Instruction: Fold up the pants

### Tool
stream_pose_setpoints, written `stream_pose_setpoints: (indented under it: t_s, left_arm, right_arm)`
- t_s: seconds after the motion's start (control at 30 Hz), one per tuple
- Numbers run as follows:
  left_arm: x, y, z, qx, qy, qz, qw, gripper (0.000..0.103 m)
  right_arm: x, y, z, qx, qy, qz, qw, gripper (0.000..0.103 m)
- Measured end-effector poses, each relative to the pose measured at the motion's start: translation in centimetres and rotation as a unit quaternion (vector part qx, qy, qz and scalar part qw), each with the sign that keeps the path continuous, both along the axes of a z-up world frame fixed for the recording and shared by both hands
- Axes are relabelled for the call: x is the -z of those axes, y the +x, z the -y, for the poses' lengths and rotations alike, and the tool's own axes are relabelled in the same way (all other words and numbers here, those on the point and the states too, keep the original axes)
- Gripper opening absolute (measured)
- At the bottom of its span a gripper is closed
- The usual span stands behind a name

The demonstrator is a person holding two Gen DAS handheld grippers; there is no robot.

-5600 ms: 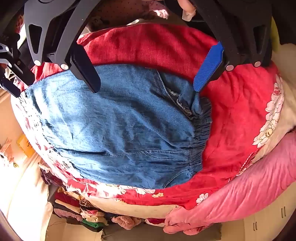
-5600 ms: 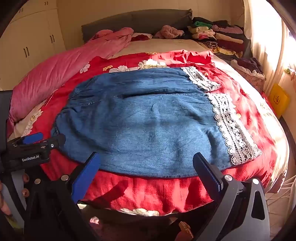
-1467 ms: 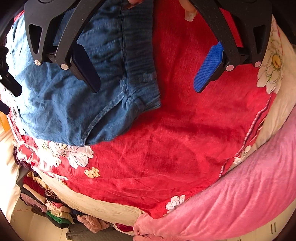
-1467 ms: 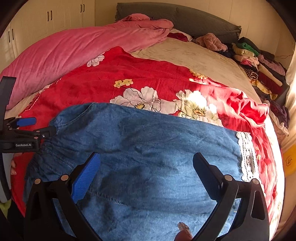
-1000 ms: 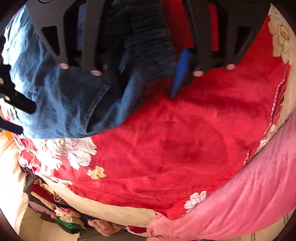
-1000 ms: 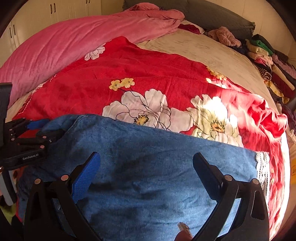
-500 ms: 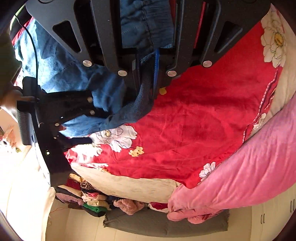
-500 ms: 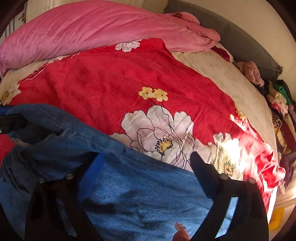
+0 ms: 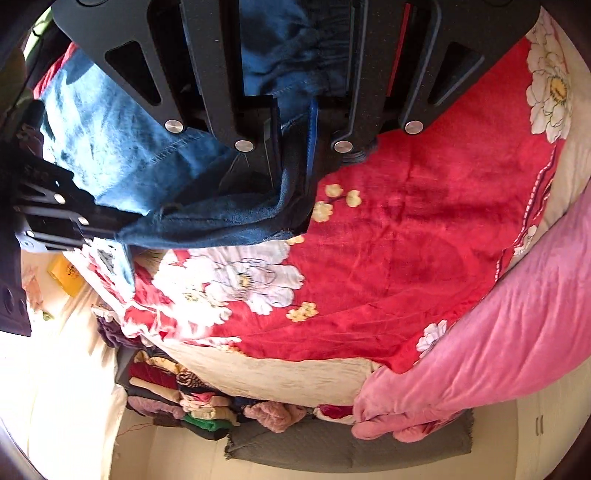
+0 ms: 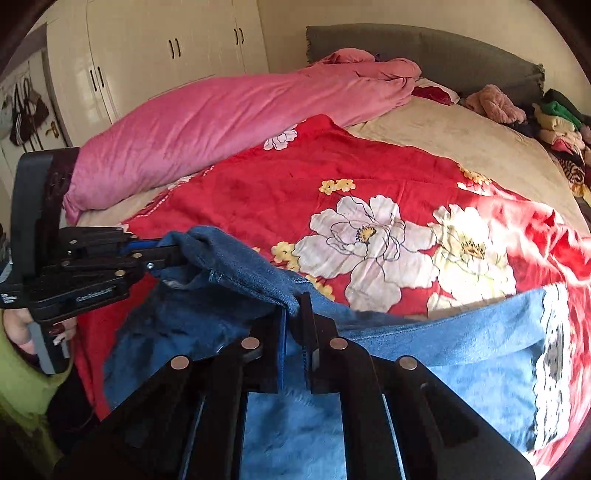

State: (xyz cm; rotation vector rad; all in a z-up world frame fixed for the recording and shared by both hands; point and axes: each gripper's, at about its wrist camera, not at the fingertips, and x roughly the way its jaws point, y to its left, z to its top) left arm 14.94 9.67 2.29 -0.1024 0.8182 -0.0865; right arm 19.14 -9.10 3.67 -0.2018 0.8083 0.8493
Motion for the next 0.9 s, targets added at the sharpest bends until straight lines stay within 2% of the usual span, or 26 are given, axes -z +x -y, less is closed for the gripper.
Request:
stream_pose_setpoints:
  t_s: [0.17,0.43,0.7,0.8,0.9]
  left_arm:
    - [-0.7,-2.3,1.4,0.034,-0.010,0.005,0.9994,0.005]
    - [0.3,-7.1,3.7,0.077,0.032,-0.006,0.9965,0.005]
    - [1.2,-10.3,3.9,0.074,0.045,-0.031,0.9958,0.006]
    - [1.8,-10.7,3.7,0.067,0.049,-0.047,0.9955,0.007]
    - [2.3,-11.0,3.2,0.063,0.040,-0.061,0.9953,0.010]
  right_arm:
    - [-0.4,-4.8,2.5,0.011,0.015,-0.009,1.000,0.006]
    - [1.6,-11.4,4.3,0.009,-0.003,-0.013,1.000,0.006]
    - [3.0,-16.1,4.6,-0.011,0.003,-0.031,0.999,0.006]
    - [4.0,-17.1,3.7,-0.029,-0.016,-0.034,0.999,0.006]
    - [5.6,-17.2,3.1,-0.028,-0.032,-0.057,0.997,0.006]
